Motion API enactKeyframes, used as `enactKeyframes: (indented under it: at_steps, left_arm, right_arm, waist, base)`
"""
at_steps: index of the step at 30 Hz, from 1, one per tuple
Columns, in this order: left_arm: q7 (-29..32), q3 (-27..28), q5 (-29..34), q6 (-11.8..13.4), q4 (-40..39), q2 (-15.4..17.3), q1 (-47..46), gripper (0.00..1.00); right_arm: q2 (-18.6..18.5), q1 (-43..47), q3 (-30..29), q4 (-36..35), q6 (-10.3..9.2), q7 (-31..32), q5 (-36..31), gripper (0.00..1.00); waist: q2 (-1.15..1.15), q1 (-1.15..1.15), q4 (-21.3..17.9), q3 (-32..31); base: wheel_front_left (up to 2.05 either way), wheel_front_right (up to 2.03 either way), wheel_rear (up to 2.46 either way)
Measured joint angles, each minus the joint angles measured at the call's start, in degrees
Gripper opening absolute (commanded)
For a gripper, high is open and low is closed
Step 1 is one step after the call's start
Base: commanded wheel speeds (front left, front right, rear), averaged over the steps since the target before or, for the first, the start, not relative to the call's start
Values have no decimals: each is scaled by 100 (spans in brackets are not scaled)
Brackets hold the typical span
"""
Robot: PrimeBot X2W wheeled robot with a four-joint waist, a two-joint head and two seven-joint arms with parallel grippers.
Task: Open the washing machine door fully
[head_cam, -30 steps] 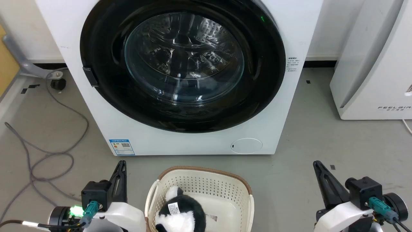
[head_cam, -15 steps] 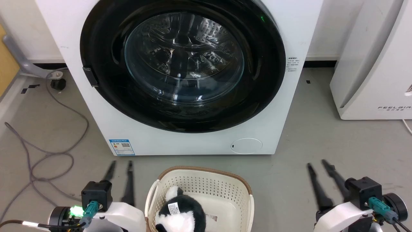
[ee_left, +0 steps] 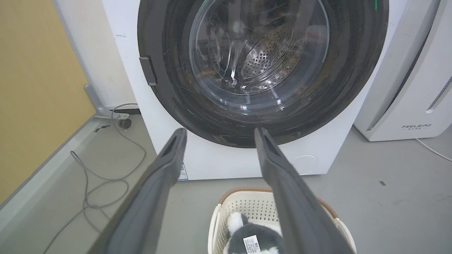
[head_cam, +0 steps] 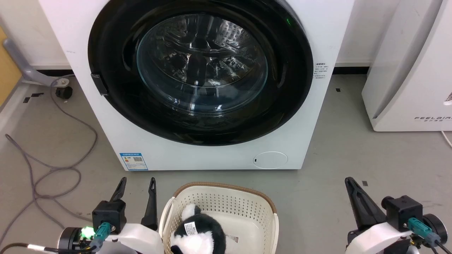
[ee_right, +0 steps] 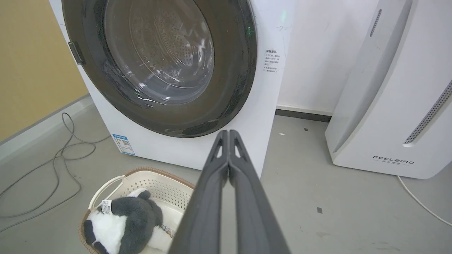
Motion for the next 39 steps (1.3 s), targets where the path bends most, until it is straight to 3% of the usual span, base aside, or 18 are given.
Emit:
enactKeyframes:
  at_steps: [11,23,39]
  left_arm:
    - [-118,-56,-138,-41,62,0,-1,100]
    - [-254,-160,-237,-85,135,0,-4,100]
    - [-454,-214,-394,-142,180,0,-133,100]
  right_arm:
    - [0,0,-11,1,0,-132,943,0]
    - [0,-76,-104,142,0,-278,2855,0]
    - [-2,-1257,-420,910,-1,-478,4758,0]
  waist:
    - [0,0,-19,5]
    - [0,0,-28,23]
    - [0,0,-87,231]
  base:
    - [0,0,0]
    - [0,0,0]
    - [0,0,0]
